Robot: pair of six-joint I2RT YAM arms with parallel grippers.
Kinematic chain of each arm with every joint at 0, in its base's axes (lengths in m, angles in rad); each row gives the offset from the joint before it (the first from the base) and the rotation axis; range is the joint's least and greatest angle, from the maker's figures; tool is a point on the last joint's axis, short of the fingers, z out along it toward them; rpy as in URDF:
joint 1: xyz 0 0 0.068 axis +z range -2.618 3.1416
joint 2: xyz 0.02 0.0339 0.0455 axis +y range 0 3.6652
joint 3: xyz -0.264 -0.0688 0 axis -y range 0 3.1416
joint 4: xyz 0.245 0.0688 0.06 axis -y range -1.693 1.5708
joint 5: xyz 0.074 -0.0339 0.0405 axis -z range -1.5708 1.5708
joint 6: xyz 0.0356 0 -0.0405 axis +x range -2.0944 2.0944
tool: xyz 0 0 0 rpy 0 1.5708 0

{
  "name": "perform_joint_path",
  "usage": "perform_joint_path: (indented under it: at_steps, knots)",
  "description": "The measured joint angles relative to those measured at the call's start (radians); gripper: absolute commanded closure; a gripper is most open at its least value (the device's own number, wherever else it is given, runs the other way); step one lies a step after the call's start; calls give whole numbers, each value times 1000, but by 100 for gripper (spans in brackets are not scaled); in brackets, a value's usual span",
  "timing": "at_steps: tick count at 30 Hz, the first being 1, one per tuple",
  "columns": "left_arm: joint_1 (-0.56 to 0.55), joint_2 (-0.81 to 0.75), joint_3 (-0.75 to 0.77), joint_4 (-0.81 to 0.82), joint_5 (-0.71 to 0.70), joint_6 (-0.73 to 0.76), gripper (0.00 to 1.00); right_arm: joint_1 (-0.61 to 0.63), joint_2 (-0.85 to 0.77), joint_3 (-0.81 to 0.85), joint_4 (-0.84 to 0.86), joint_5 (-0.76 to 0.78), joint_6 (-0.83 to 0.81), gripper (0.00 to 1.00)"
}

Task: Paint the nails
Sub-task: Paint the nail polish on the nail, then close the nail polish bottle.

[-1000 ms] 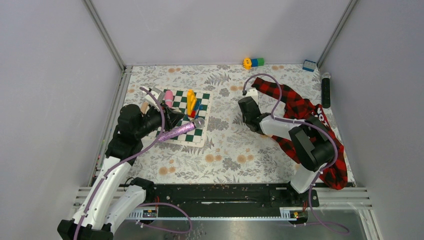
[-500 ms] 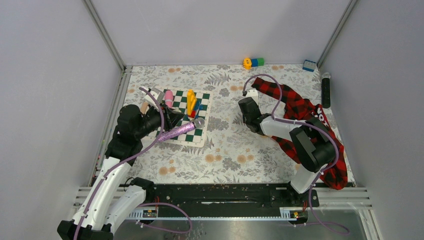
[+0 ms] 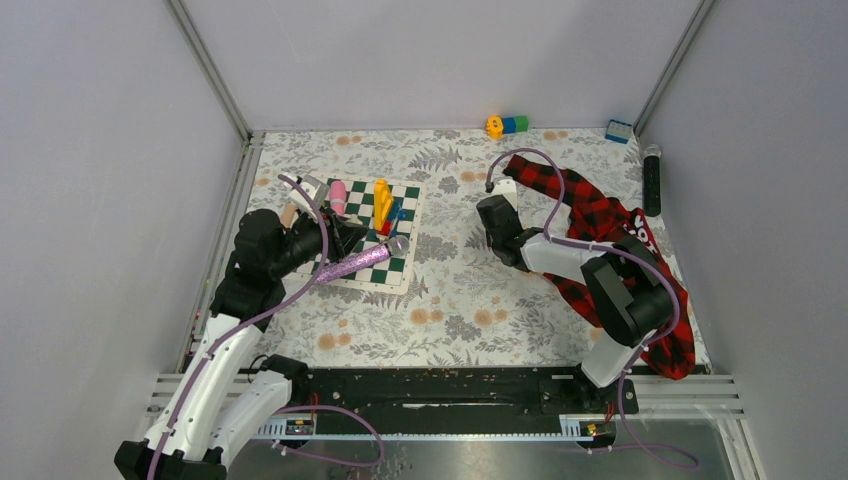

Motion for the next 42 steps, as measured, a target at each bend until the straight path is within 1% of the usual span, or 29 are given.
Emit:
perform_joint_path:
  at_steps: [9,16,23,28,32,35,38,40,42]
  knots:
    - [0,-9,-1,0,-4,0,100,0,-24,-5,-22,0,1,100]
    - [0,-14,-2,0,-19,0,100,0,-93,-6,-36,-2,15,100]
    - [0,-14,-16,14,-20,1,100,0,-258,-43,-38,-14,23,100]
    - [0,-10,-21,53,3,-24,100,-10,-418,-90,-64,-82,32,100]
    - [-6,39,1,93,53,-77,100,-16,-546,-106,-125,-148,37,100]
    - [-43,121,63,98,74,-105,100,-17,-652,-106,-175,-219,41,100]
    - [-123,191,132,104,106,-103,100,-18,-752,-105,-226,-314,45,100]
    - [-192,241,187,109,161,-90,100,-18,-798,-98,-249,-389,43,100]
    - [-259,293,233,130,241,-68,100,-18,-839,-82,-274,-507,43,100]
